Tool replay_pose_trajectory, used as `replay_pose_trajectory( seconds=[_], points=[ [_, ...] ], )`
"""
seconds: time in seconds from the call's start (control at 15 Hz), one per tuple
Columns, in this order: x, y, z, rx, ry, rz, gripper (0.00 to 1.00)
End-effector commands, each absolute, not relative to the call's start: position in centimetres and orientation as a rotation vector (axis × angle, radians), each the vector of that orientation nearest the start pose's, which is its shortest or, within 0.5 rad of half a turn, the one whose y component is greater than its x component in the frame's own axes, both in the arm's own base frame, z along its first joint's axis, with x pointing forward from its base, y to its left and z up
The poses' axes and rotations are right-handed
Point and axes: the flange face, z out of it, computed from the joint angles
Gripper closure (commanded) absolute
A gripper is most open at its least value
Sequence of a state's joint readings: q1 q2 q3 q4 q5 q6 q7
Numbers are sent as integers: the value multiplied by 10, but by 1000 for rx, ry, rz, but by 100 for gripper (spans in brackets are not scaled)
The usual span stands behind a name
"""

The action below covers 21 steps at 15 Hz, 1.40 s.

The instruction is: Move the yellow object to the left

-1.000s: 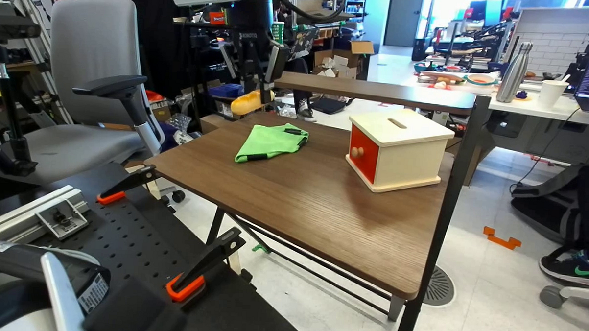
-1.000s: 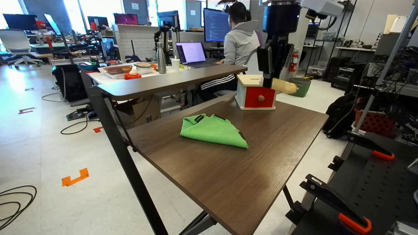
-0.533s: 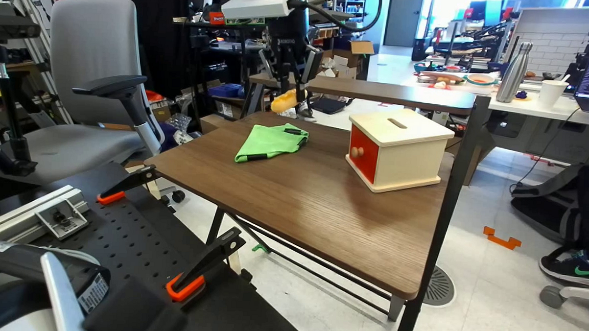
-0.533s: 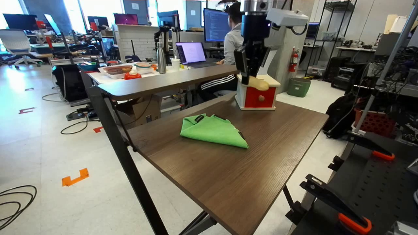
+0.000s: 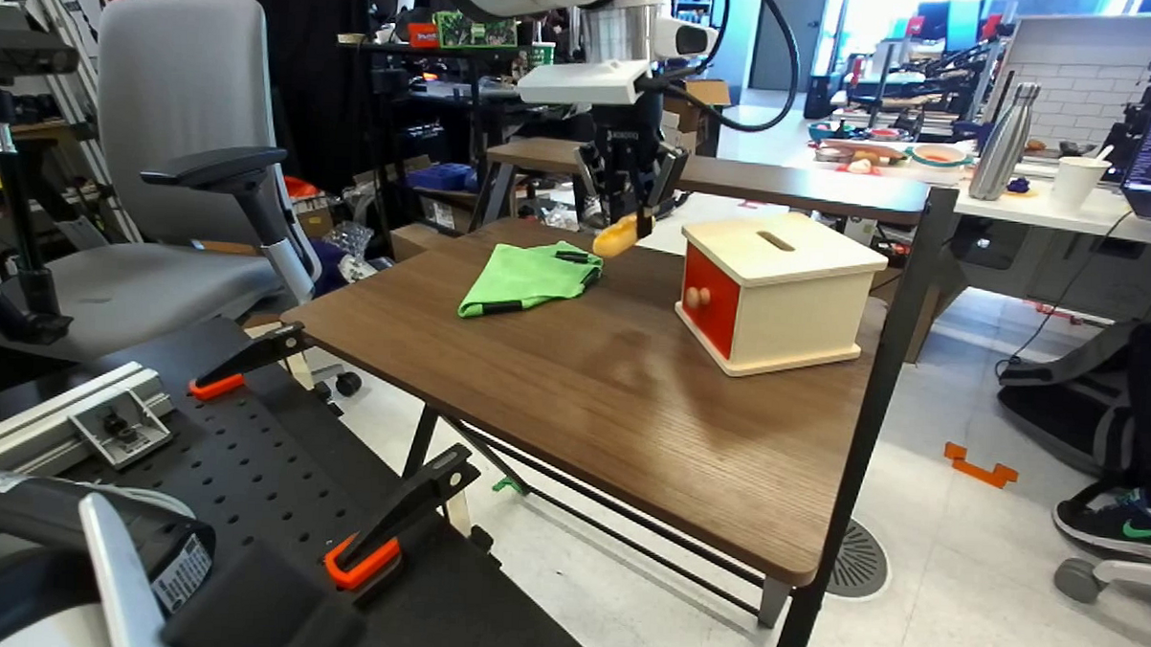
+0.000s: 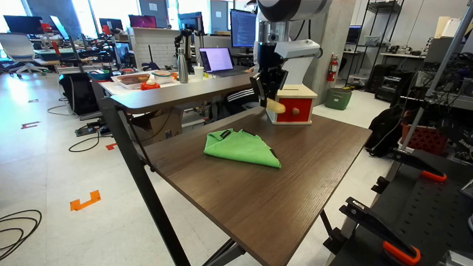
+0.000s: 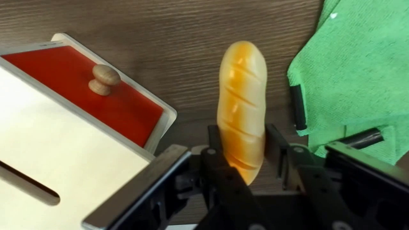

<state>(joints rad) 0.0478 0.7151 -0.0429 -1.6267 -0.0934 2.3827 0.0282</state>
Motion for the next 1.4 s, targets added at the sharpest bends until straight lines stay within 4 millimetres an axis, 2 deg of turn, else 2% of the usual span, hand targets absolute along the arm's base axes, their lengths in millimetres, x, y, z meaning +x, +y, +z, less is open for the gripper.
replay_pose_trajectory(
  seconds=[0.0, 0.27, 0.6, 1.07, 1.13, 1.2, 1.33],
  points=[
    [727, 0, 186, -3270, -37, -28, 88],
    [741, 2, 165, -3283, -22, 26, 88],
    [747, 5, 140, -3293, -31, 99, 88],
    [751, 20, 119, -3289, -55, 116, 88],
    [752, 21, 119, -3287, -50, 113, 38],
    [752, 23, 120, -3286, -51, 112, 36],
    [752, 27, 121, -3282, -50, 105, 22]
  ],
)
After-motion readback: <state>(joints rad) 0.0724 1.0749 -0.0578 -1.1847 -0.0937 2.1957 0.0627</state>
